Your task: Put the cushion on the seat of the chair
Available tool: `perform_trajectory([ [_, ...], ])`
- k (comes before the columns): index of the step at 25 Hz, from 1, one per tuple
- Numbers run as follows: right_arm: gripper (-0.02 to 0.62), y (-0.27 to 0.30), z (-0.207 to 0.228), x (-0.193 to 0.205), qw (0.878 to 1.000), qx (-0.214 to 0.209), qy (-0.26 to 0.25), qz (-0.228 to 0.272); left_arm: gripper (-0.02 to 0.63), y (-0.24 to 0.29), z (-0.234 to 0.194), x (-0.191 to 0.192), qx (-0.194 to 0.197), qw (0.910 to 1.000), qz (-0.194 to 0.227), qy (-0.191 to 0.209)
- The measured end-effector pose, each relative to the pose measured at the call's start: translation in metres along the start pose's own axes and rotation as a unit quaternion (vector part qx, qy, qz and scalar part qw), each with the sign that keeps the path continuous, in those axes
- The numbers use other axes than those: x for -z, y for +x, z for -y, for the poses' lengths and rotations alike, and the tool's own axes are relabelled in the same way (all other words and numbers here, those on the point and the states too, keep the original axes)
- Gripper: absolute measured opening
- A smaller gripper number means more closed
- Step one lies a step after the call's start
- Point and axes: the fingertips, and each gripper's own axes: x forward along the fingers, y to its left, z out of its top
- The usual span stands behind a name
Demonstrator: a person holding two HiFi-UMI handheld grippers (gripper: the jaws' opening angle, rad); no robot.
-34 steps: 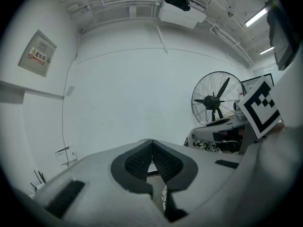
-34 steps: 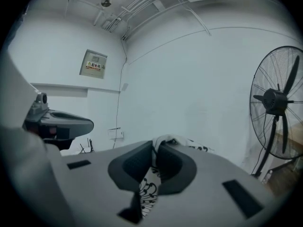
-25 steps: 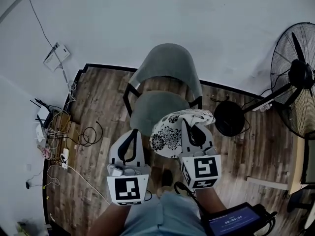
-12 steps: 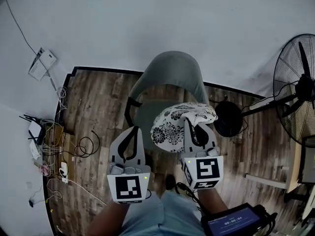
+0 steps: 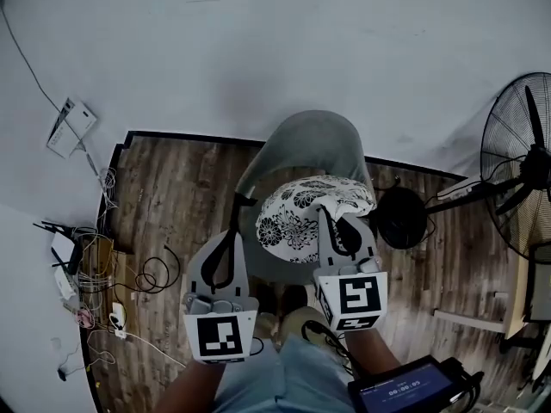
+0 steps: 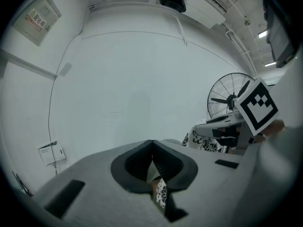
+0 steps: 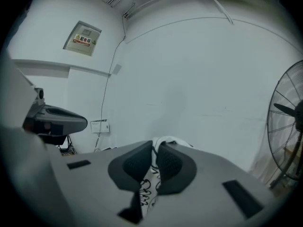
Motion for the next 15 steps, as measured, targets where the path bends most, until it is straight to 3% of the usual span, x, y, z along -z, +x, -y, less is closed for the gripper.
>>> perform_trajectory([
  [10,0.017,0.040,-0.012,0.026,0.999,-0.026,-0.008,-0.040,0.003,0.022,-0.022,0.026,-0.018,0.9990,-0.042,-0.003],
  [15,0.017,0.069,-0.027,0.055,0.996,-0.047,-0.012,-0.071,0.003,0.035,-0.037,0.058,-0.025,0.9965,-0.078,-0.016],
])
